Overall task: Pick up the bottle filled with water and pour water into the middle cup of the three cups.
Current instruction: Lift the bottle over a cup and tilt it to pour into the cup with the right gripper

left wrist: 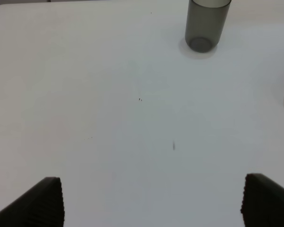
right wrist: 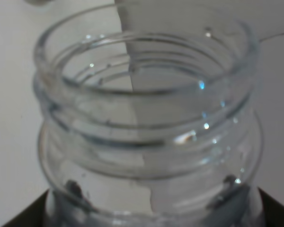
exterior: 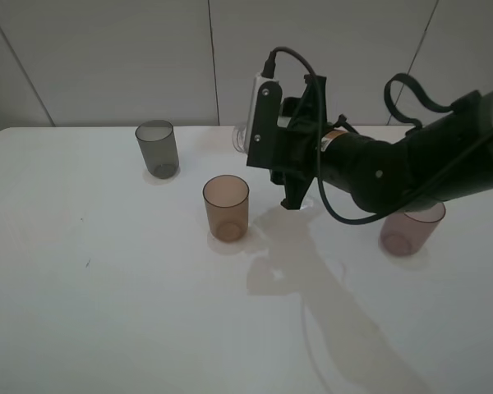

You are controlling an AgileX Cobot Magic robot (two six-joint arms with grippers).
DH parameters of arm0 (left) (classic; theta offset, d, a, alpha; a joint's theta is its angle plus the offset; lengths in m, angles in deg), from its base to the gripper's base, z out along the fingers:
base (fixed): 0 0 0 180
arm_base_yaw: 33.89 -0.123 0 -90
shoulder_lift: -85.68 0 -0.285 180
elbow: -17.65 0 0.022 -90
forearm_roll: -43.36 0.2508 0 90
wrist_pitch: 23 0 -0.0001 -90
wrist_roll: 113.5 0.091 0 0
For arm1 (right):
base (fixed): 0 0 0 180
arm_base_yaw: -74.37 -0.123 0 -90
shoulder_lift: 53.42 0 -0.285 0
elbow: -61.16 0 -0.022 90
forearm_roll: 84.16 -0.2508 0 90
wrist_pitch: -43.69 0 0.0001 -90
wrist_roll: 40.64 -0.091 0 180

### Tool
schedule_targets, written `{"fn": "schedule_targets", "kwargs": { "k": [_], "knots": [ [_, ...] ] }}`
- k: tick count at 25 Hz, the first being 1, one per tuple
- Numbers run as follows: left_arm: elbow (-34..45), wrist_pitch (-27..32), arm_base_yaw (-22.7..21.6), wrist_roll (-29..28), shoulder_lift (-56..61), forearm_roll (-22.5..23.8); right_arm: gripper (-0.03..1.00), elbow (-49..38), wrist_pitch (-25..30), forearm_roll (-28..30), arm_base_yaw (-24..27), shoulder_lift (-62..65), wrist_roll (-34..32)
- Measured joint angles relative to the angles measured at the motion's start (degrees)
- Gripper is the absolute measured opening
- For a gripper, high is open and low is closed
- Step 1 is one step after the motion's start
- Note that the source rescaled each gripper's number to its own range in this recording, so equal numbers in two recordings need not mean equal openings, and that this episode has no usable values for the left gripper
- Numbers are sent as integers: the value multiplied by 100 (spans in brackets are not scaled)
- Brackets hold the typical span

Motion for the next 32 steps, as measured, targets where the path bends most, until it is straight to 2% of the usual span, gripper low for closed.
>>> {"fn": "schedule_targets", "kwargs": {
  "k": [7,20,26,32],
  "knots": [
    [0,0,0,0,0,0,2,5,-267,22,0,-291,234],
    [0,0,0,0,0,0,2,216,-391,89,-181,-662,659],
    [0,0,0,0,0,0,2,314,-475,75,-195,-786,1178],
    [0,0,0,0,0,0,2,387,-654,-3,-195,-949,1265]
  ]
}}
